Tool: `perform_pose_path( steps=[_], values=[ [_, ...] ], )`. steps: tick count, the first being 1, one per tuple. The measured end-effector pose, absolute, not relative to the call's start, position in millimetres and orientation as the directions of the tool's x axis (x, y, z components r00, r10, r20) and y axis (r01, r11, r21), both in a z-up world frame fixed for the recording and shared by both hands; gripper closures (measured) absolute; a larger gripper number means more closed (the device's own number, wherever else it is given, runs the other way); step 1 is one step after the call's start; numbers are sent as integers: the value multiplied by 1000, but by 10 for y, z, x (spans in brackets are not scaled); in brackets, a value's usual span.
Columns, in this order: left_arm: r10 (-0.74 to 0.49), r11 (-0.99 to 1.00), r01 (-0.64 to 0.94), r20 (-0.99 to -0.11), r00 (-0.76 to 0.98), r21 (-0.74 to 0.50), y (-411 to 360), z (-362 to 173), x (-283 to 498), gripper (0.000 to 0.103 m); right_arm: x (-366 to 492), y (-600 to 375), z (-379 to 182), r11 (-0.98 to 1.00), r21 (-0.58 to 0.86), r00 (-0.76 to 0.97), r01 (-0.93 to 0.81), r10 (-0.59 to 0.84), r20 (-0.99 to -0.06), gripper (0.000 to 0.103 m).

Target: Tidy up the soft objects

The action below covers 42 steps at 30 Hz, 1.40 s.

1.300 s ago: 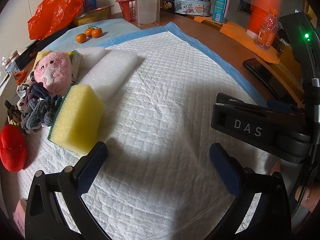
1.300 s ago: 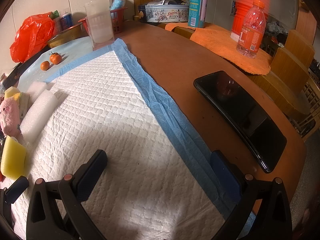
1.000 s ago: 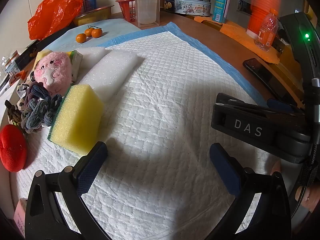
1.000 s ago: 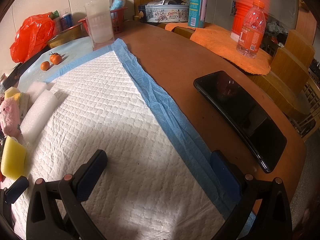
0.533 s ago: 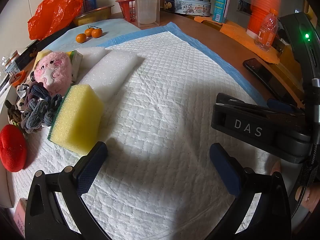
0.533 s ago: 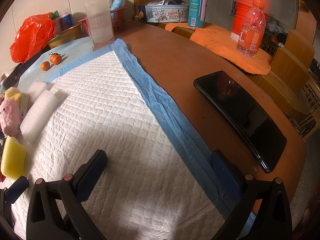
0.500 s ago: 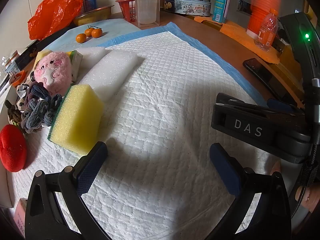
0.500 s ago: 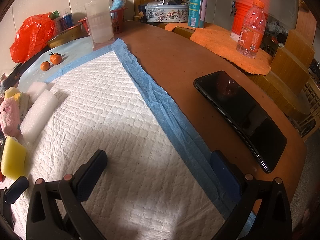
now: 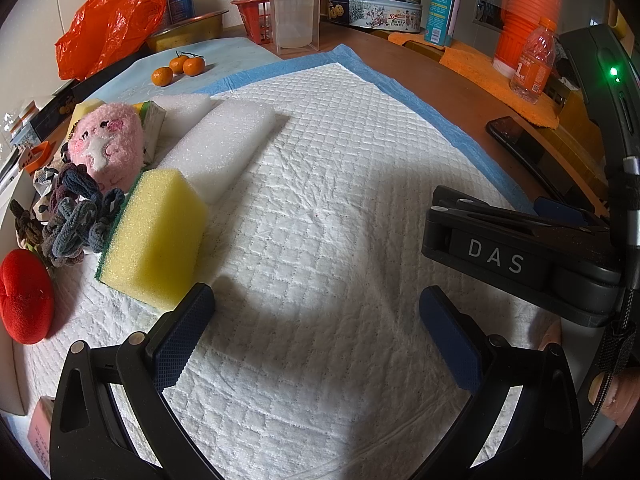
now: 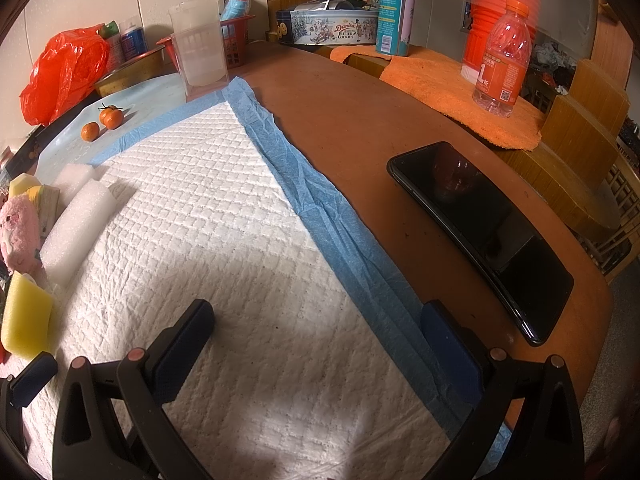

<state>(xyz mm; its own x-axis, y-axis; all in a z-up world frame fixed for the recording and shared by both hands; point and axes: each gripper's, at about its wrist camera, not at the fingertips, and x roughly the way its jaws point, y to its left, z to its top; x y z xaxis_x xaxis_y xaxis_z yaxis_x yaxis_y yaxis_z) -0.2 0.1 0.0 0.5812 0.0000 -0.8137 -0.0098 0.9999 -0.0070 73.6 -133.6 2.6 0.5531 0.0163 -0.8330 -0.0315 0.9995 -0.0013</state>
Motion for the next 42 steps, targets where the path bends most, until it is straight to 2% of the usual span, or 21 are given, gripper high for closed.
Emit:
perform_pose_path(
  steps=[18,20,23,26,27,30,31,33,37,42],
  values=[
    [5,1000,-26,-831,556,-12,23,21,-60,0,732,-1336,26,1000,1,552,-31,19,-833,0],
    [-12,999,-36,-836,548,-38,71,103,-189,0,730,-1345,32,999,10,550,-37,29,-835,0],
    [-16,999,-21,-780,625,-38,148,494,-525,0,725,-1436,47,994,79,548,-69,104,-830,0],
    [66,997,-80,-688,723,11,429,951,-943,0,615,-1555,308,977,187,606,-103,211,-767,0],
    [87,994,-110,-680,728,9,538,1026,-1011,0,563,-1555,436,972,195,641,-127,231,-732,0],
    [248,960,-274,-625,740,56,953,1148,-1337,0,416,-1524,822,952,203,741,-232,307,-597,0],
    [317,939,-330,-624,714,100,1047,1190,-1420,0,365,-1530,951,938,220,758,-268,347,-553,0],
    [370,905,-415,-642,671,88,1318,1162,-1539,0,248,-1470,1097,921,206,784,-330,389,-483,0],
    [373,881,-470,-692,618,55,1588,1070,-1672,0,287,-1324,1137,898,216,724,-384,437,-533,0],
    [307,907,-422,-699,646,9,1759,924,-1838,0,184,-1284,1406,876,211,729,-434,479,-489,0]
  ],
)
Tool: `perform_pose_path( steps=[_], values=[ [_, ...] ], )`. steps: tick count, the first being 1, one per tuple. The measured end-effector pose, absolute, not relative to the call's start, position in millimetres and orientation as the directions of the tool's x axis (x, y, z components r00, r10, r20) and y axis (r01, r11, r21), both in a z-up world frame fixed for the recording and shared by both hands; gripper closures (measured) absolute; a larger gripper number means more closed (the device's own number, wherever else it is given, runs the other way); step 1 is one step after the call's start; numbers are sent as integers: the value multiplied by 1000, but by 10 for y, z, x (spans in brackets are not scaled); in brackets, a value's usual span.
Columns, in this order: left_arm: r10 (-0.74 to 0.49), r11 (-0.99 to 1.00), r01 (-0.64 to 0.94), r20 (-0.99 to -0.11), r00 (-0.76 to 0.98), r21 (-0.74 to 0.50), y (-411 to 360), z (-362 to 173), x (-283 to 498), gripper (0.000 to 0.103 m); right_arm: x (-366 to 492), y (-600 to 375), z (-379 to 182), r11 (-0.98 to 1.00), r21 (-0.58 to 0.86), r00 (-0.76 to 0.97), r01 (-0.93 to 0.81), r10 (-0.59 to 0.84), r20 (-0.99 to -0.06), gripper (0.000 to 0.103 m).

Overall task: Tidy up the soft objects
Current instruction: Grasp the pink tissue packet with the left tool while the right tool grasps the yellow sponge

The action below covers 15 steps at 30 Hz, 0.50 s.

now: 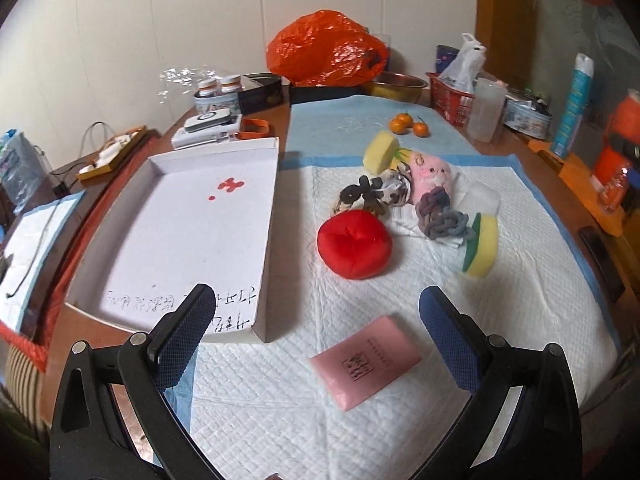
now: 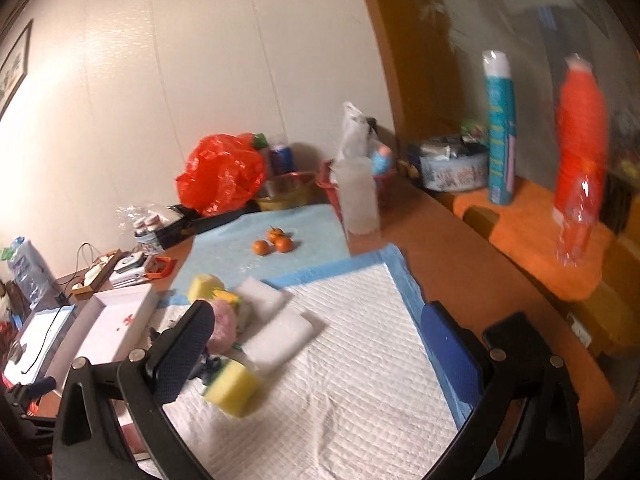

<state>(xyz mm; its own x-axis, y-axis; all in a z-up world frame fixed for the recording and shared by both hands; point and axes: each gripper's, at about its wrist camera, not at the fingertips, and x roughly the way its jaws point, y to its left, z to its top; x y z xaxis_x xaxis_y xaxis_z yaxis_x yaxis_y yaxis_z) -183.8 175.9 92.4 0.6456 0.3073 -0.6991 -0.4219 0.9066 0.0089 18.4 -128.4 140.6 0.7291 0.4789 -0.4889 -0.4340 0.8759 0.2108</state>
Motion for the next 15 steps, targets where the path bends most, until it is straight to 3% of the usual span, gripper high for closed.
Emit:
perform_pose_path(
  steps=[6,15],
  values=[
    [136,975,-222,-732,668,-22,1788,707,-1800,0,84,-1143,1522,859,201,714,-471,505,-484,0],
    [19,1000,-8,-796,605,18,1580,354,-1523,4,102,-843,1054,897,129,654,-422,400,-643,0]
  ],
)
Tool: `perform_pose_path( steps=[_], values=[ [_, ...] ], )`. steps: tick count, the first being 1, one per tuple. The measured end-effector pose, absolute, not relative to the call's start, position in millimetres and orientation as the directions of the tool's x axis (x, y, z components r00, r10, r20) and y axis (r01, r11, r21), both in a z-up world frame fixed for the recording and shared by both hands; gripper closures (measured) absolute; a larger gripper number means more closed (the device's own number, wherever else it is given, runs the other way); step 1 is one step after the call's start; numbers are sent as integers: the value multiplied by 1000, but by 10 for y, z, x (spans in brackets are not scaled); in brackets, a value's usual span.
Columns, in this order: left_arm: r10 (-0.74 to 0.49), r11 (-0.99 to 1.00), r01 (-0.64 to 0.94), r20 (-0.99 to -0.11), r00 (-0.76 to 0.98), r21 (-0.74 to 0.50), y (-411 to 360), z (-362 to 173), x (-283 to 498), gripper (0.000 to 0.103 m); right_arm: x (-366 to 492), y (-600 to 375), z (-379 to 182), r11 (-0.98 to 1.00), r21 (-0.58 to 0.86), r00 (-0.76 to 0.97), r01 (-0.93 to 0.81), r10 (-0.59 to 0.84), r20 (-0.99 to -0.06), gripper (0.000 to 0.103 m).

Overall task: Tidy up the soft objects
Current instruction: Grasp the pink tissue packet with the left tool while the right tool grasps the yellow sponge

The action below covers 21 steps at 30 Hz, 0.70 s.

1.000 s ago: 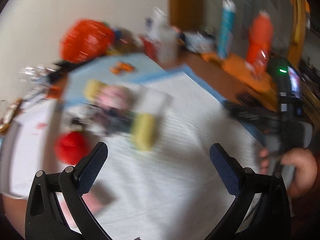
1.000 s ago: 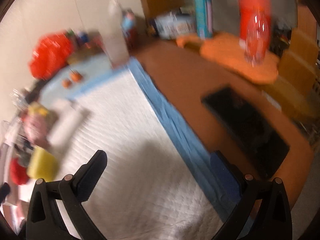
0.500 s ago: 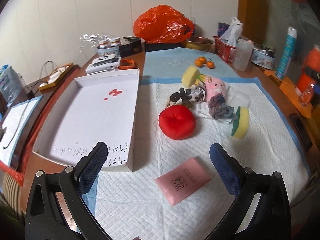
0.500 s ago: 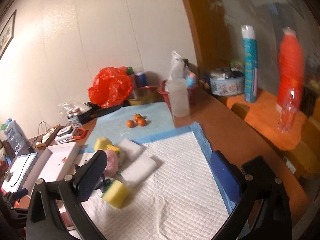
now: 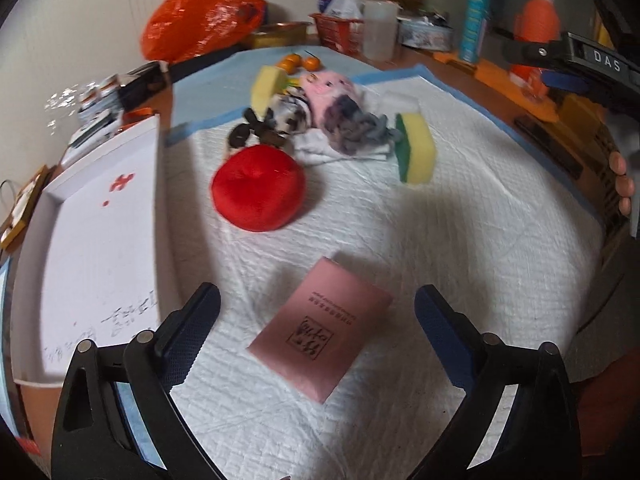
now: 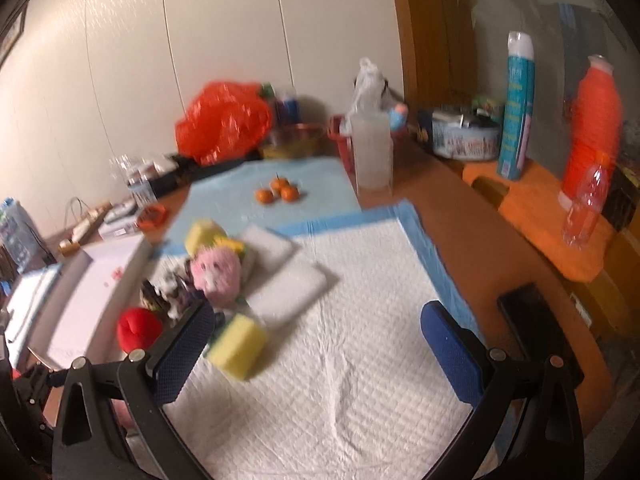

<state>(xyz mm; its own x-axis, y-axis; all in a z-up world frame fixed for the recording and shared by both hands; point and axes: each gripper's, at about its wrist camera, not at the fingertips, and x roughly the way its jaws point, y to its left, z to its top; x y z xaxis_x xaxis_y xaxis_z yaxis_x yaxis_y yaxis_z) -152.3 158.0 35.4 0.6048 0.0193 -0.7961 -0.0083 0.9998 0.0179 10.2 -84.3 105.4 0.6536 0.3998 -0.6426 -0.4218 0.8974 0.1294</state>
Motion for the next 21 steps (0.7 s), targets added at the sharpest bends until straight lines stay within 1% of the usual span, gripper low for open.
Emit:
perform_pose_path(
  steps=[3,4,8,9,10,12,13,14,15,16,18,19,20,21],
  values=[
    [16,999,32,-815,579,42,1564,255,-1466,6,48,-746,937,896,124,630,-427,393,-670,0],
    [5,999,41,-821,571,35,1574,225,-1458,9,27,-695,892,896,119,620,-428,387,-682,0],
    [-21,999,48,-842,539,6,1684,148,-1420,10,-7,-427,692,887,110,570,-448,379,-729,0],
    [-27,999,45,-846,533,-3,1698,125,-1411,15,-2,-352,646,883,102,559,-457,375,-739,0],
    [-28,999,40,-850,526,-8,1705,106,-1396,24,8,-270,596,879,94,546,-468,371,-751,0],
    [-30,1000,15,-857,515,-26,1728,86,-1374,34,35,-105,478,869,77,512,-489,357,-781,0],
    [-31,999,7,-854,519,-32,1732,95,-1375,42,37,-52,436,864,71,502,-499,355,-788,0],
    [-23,1000,-5,-853,522,-30,1741,100,-1373,44,41,13,391,857,57,495,-512,350,-795,1],
    [-19,999,-13,-851,525,-31,1743,103,-1375,46,40,68,355,851,41,494,-524,343,-799,3],
    [-17,999,-19,-850,527,-32,1743,107,-1376,46,42,113,321,842,28,489,-539,340,-803,8],
    [-2,998,-48,-850,526,-32,1745,110,-1403,47,72,199,223,826,5,465,-564,322,-825,12],
    [5,998,-59,-851,525,-31,1744,115,-1416,47,102,222,169,821,10,446,-571,320,-836,19],
    [14,997,-68,-852,523,-25,1741,119,-1418,47,136,228,127,819,27,427,-573,326,-843,28],
    [27,997,-79,-853,521,-16,1737,125,-1435,47,169,225,88,820,47,410,-571,334,-849,33]
  ],
)
